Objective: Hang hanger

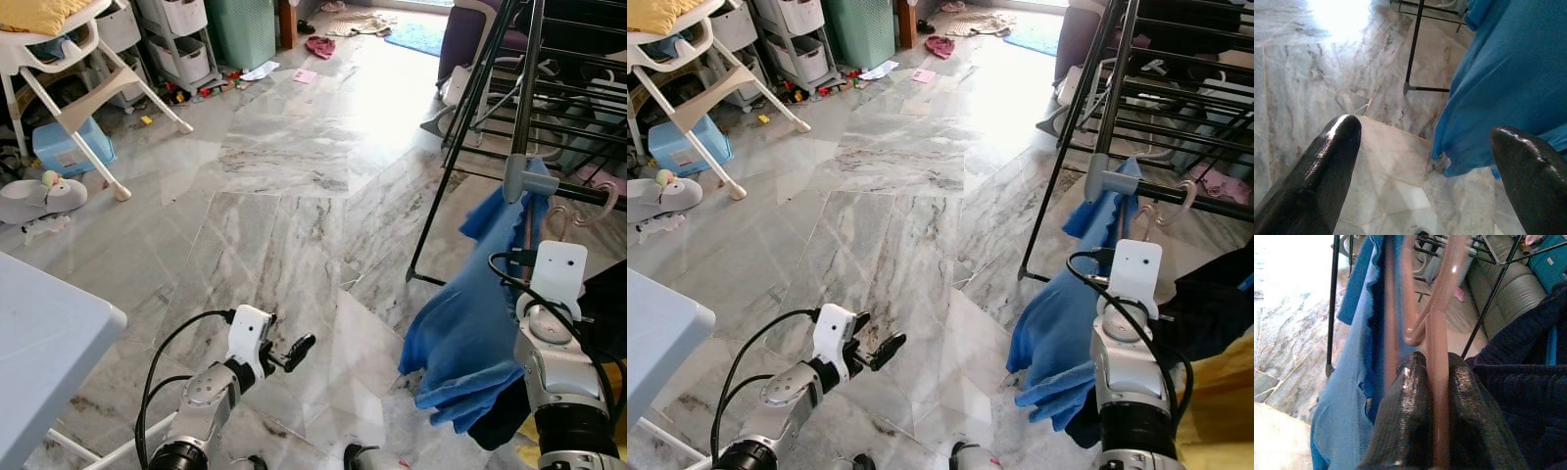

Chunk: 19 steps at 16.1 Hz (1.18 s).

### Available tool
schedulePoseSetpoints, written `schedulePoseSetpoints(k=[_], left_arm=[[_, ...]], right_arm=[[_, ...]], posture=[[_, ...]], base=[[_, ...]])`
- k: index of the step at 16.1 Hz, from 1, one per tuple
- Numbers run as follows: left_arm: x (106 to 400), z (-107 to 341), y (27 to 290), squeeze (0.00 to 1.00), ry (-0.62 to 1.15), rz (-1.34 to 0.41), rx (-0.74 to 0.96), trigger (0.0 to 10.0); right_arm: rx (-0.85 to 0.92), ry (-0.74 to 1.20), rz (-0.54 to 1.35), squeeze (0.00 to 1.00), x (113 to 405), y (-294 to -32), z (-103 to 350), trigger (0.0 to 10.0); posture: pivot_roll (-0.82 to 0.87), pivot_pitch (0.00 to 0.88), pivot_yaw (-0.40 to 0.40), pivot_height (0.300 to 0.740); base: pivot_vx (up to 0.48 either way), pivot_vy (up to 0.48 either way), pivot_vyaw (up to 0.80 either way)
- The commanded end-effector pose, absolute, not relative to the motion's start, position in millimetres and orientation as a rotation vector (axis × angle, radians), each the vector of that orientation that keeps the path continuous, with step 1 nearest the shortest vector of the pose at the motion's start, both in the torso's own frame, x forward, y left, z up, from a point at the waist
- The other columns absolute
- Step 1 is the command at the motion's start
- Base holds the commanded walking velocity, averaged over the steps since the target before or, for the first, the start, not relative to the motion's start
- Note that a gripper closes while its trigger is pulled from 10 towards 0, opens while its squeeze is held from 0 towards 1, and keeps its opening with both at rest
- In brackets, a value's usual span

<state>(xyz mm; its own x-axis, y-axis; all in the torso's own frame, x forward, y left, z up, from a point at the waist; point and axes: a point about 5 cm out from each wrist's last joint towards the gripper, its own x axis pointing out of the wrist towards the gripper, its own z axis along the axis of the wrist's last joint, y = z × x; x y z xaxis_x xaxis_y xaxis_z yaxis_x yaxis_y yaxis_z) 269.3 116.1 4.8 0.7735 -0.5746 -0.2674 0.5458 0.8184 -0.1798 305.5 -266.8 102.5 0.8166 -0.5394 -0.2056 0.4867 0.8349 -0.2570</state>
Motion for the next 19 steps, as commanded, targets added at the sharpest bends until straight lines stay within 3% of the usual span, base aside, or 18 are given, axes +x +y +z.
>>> schedulePoseSetpoints(k=[1, 8, 12, 13, 14, 15, 16, 17, 18, 19], left_arm=[[269, 4, 118, 0.0, 0.323, -0.602, -0.075, 10.0], [274, 6, 125, 0.0, 0.301, -0.524, -0.038, 10.0], [275, 8, 122, 0.0, 0.29, -0.523, -0.028, 10.0], [275, 7, 122, 0.0, 0.29, -0.524, -0.027, 10.0], [273, 5, 121, 0.0, 0.296, -0.525, -0.025, 10.0], [272, 4, 121, 0.0, 0.303, -0.525, -0.02, 10.0], [272, 4, 121, 0.0, 0.303, -0.524, -0.019, 10.0], [273, 4, 120, 0.0, 0.306, -0.524, -0.018, 10.0], [274, 2, 120, 0.0, 0.324, -0.518, -0.013, 10.0], [274, 1, 119, 0.0, 0.33, -0.518, -0.014, 10.0]], right_arm=[[-0.182, 0.273, -0.558, 0.0, 302, -268, 101, 0.0], [-0.171, 0.271, -0.505, 0.0, 290, -251, 92, 0.0], [-0.214, 0.165, -0.472, 0.0, 280, -239, 109, 0.0], [-0.232, 0.137, -0.477, 0.0, 277, -238, 113, 0.5], [-0.251, 0.08, -0.48, 0.0, 270, -235, 121, 3.2], [-0.266, 0.04, -0.484, 0.0, 262, -234, 125, 4.3], [-0.271, 0.03, -0.482, 0.0, 259, -233, 126, 4.7], [-0.294, 0.021, -0.474, 0.0, 253, -233, 125, 7.8], [-0.3, 0.05, -0.467, 0.0, 243, -233, 115, 10.0], [-0.303, 0.059, -0.464, 0.0, 239, -233, 111, 10.0]], posture=[[-0.21, 0.148, 0.033, 0.74], [-0.22, 0.142, 0.034, 0.74], [-0.22, 0.146, 0.04, 0.74], [-0.23, 0.147, 0.042, 0.74], [-0.23, 0.147, 0.044, 0.74], [-0.24, 0.149, 0.048, 0.74], [-0.24, 0.149, 0.048, 0.74], [-0.25, 0.15, 0.053, 0.74], [-0.26, 0.151, 0.055, 0.74], [-0.26, 0.153, 0.057, 0.74]], base=[[0.0, 0.0, 0.0], [0.0, 0.0, 0.0], [0.0, 0.0, 0.0], [0.0, 0.0, 0.0], [0.0, 0.0, 0.0], [0.0, 0.0, 0.0], [0.0, 0.0, 0.0], [0.0, 0.0, 0.0], [0.0, 0.0, 0.0], [0.0, 0.0, 0.0]])
